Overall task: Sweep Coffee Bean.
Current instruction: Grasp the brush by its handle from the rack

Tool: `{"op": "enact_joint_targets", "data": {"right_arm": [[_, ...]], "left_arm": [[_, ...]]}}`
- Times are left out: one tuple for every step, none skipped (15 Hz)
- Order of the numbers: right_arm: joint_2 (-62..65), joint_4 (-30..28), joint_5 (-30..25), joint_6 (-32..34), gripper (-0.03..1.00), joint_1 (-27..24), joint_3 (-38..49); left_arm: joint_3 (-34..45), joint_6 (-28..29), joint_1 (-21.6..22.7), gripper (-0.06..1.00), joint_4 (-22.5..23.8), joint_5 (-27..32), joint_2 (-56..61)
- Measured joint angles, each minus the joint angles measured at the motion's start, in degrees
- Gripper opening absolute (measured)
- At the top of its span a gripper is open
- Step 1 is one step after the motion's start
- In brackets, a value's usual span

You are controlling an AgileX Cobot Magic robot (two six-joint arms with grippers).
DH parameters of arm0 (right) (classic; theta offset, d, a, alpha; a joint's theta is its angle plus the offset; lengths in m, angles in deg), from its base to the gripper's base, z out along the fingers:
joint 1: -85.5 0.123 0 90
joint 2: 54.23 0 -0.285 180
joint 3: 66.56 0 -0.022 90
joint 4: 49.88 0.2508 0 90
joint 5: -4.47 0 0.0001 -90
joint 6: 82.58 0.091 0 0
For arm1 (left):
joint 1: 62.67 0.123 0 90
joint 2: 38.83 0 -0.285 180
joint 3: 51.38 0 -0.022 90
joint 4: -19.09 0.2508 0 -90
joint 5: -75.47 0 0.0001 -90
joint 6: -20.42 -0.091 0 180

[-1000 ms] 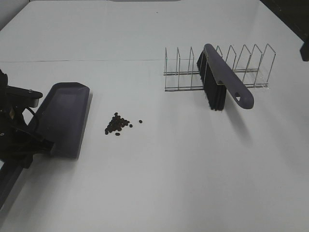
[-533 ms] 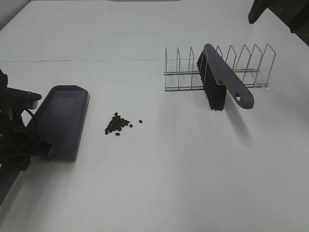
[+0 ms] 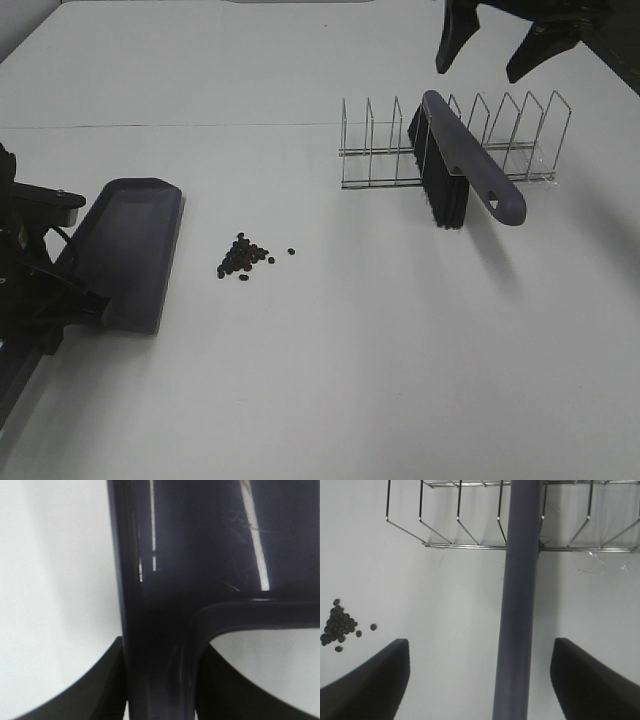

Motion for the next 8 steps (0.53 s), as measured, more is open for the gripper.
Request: {"op": "enact_joint_targets", "data": {"right_arm": [[-1.03, -0.63, 0.00, 0.00, 0.73, 0.69, -1.15], [-2.92, -1.49, 0.00, -0.06, 0.73, 1.43, -3.21], [-4.70, -1.78, 0.00, -0.06, 0.73, 1.66, -5.33], [-6.36, -2.46, 0.11, -0.06, 0.73, 1.66, -6.82], [-8.02, -3.27, 0.11, -0.06, 0.73, 1.66, -7.62], [-9.51, -4.30, 0.06, -0.06, 0.73, 1.66, -8.31], [-11.00, -4.87, 0.11, -0.06, 0.73, 1.66, -8.88], [-12.49, -5.50, 0.11, -0.06, 0.73, 1.66, -9.45]], "left_arm": [[0.00, 0.00, 0.00, 0.34, -0.06, 0.06, 0.00], [0.00, 0.00, 0.00, 0.34, -0.06, 0.11, 0.00], [0.00, 0.00, 0.00, 0.34, -0.34, 0.17, 0.00], [0.00, 0.00, 0.00, 0.34, -0.40, 0.34, 0.00], [0.00, 0.00, 0.00, 0.34, -0.40, 0.97, 0.00], [0.00, 0.00, 0.00, 0.34, -0.40, 1.32, 0.00], [0.00, 0.00, 0.00, 0.34, -0.40, 1.32, 0.00], [0.00, 0.00, 0.00, 0.34, -0.40, 1.32, 0.00]]}}
